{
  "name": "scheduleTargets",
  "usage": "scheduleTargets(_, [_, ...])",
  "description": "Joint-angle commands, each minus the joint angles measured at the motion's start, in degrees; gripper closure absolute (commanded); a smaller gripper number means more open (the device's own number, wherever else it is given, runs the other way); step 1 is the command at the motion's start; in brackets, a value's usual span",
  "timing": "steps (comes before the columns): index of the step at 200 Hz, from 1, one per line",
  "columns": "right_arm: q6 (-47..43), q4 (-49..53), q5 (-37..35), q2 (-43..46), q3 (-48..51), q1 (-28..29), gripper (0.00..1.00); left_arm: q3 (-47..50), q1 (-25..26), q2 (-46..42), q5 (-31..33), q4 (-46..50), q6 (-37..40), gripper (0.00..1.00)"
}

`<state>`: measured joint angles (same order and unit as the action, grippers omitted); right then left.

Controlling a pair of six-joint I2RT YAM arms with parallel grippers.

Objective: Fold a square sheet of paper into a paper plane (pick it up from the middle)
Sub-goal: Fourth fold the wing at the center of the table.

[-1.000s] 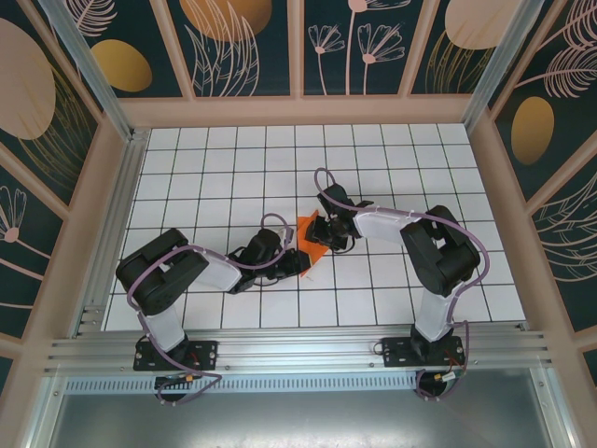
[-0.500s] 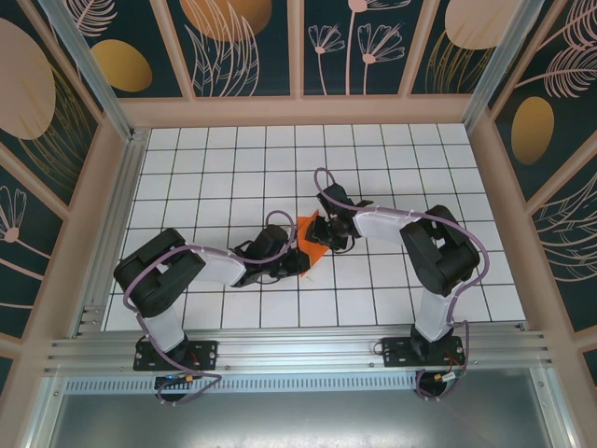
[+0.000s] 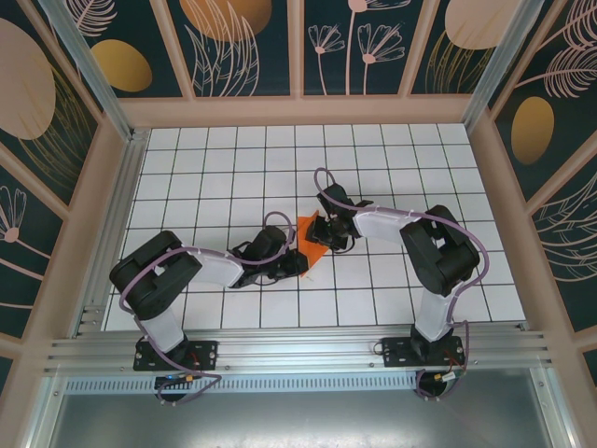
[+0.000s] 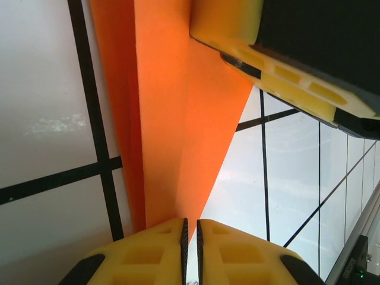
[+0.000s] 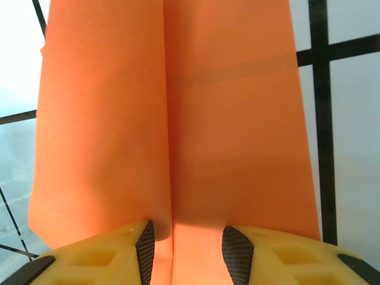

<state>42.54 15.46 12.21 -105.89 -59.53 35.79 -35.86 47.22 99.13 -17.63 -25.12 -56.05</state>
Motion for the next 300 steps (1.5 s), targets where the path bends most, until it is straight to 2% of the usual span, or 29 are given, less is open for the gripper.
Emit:
scheduleTargets(1, [0.04, 7.56, -9.65, -7.58, 4.01, -1.13, 0.56, 1.18, 0.07, -2.02, -2.37, 0.16, -0.85, 0.83])
scheduleTargets(66, [0.08, 7.48, -9.57, -7.86, 4.1, -1.12, 0.57, -0.02, 0.08, -1.66, -1.19, 5.16, 1.29, 0.87])
scheduleTargets(122, [0.01, 7.56, -9.64, -7.94, 4.02, -1.08, 0.57, -1.63, 0.07, -1.86, 2.64, 10.51, 2.78, 0.87])
scheduleTargets(242, [-0.03, 7.6, -9.57, -8.42, 3.63, -1.08, 0.57, -0.96, 1.11, -2.58, -2.03, 11.45, 4.24, 0.87])
scheduleTargets(300, [0.06, 7.56, -9.54, -8.66, 3.58, -1.01, 0.57, -1.15, 1.84, -1.8, -1.44, 13.13, 4.67, 0.88])
